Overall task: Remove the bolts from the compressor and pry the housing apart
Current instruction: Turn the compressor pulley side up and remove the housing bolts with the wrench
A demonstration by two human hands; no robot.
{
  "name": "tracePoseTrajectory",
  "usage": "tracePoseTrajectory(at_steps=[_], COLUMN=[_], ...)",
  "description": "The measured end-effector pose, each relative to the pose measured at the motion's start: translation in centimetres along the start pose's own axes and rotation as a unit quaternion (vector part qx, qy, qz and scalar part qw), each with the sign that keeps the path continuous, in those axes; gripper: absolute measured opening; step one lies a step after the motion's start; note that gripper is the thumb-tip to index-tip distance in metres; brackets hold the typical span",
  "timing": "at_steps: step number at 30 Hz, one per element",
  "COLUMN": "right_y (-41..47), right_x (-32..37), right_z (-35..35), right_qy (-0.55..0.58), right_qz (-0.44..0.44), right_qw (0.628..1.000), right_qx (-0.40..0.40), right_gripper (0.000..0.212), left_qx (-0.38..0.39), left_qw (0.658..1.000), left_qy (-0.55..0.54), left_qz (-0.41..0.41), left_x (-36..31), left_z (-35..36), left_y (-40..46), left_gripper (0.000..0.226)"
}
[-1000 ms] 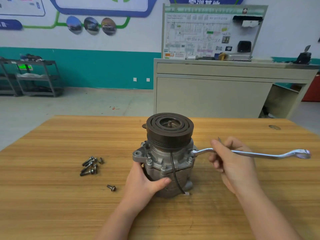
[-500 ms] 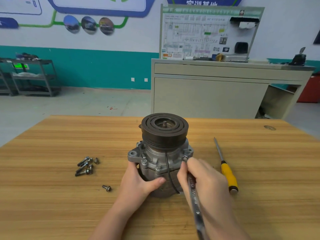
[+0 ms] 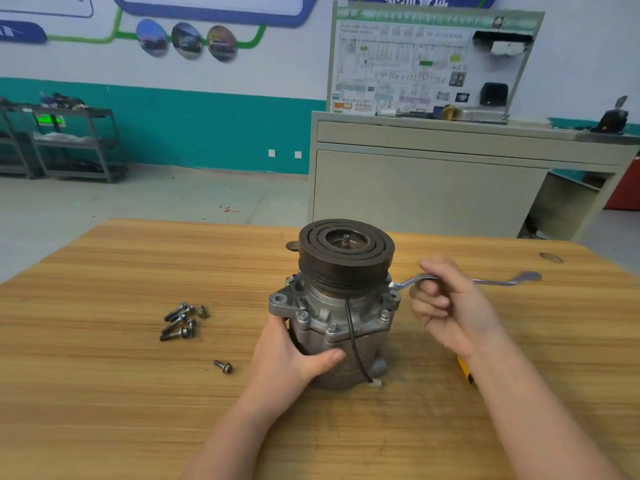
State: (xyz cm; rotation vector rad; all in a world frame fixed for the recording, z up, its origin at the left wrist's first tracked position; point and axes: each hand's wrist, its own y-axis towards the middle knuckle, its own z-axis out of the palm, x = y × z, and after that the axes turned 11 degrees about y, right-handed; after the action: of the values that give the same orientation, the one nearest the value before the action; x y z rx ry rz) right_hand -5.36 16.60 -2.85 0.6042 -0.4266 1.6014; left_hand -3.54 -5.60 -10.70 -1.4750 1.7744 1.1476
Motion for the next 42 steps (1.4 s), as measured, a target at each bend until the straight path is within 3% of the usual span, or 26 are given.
tracePoseTrajectory(at_steps=[4,11,12,14,16,17,18,19,21,24,26,29,31,33,37,42], right_y=[-2.5,-5.2,-5.6,-6.3,-6.6,-6.8,-6.9,-6.9,-6.7,-5.0,-2.9,-0.4,0.2,-0.2,-2.6,-4.5], right_x=[-1.2,-3.3,-3.9,-5.0,-5.8,-6.0,-6.0,-5.6,-4.5,-1.3,0.4,0.9,0.6,0.3,-0.8,-2.2], right_z=[0.4,2.4,2.8,3.6,4.1,4.0,3.7,3.1,1.6,-0.6,-1.5,-1.5,-1.0,-0.6,-0.3,0.7], right_qy=[-0.186,-0.417,-0.463,-0.589,-0.68,-0.697,-0.696,-0.676,-0.575,-0.321,-0.173,-0.09,-0.044,-0.022,-0.139,-0.366], right_qz=[-0.186,-0.313,-0.328,-0.377,-0.401,-0.402,-0.406,-0.406,-0.363,-0.173,-0.02,0.077,0.045,-0.04,-0.192,-0.288], right_qw=[0.962,0.848,0.819,0.713,0.613,0.592,0.59,0.611,0.732,0.93,0.981,0.985,0.991,0.998,0.97,0.881], right_qx=[-0.071,-0.095,-0.087,-0.052,0.02,0.045,0.059,0.063,0.04,0.047,0.083,0.124,0.118,0.052,-0.06,-0.083], right_gripper=[0.046,0.043,0.04,0.037,0.053,0.061,0.062,0.057,0.036,0.027,0.035,0.04,0.038,0.038,0.046,0.047], left_qx=[0.0,-0.009,-0.009,-0.01,-0.012,-0.012,-0.013,-0.013,-0.013,-0.015,-0.014,-0.012,-0.014,-0.015,-0.012,-0.012], left_qw=[1.0,1.0,1.0,1.0,1.0,0.999,0.999,0.999,1.0,1.0,1.0,1.0,1.0,1.0,1.0,1.0], left_qy=[-0.006,-0.016,-0.018,-0.016,-0.014,-0.016,-0.019,-0.02,-0.018,-0.008,-0.006,-0.01,-0.013,-0.013,-0.012,-0.008], left_qz=[0.01,0.017,0.018,0.023,0.024,0.025,0.025,0.023,0.018,0.014,0.015,0.012,0.01,0.01,0.011,0.016], left_x=[0.0,0.0,-0.1,-0.2,-0.3,-0.3,-0.3,-0.3,-0.3,-0.3,-0.3,-0.3,-0.2,-0.1,0.0,0.0], left_z=[0.0,0.1,0.1,0.0,0.0,0.0,-0.1,-0.1,0.0,0.1,0.1,0.0,0.0,0.0,0.1,0.1], left_y=[0.0,0.0,0.0,-0.1,-0.1,-0.2,-0.2,-0.2,-0.2,-0.2,-0.2,-0.2,-0.3,-0.2,-0.1,-0.1], left_gripper=[0.079,0.081,0.081,0.083,0.083,0.084,0.084,0.085,0.086,0.089,0.094,0.093,0.092,0.093,0.085,0.08])
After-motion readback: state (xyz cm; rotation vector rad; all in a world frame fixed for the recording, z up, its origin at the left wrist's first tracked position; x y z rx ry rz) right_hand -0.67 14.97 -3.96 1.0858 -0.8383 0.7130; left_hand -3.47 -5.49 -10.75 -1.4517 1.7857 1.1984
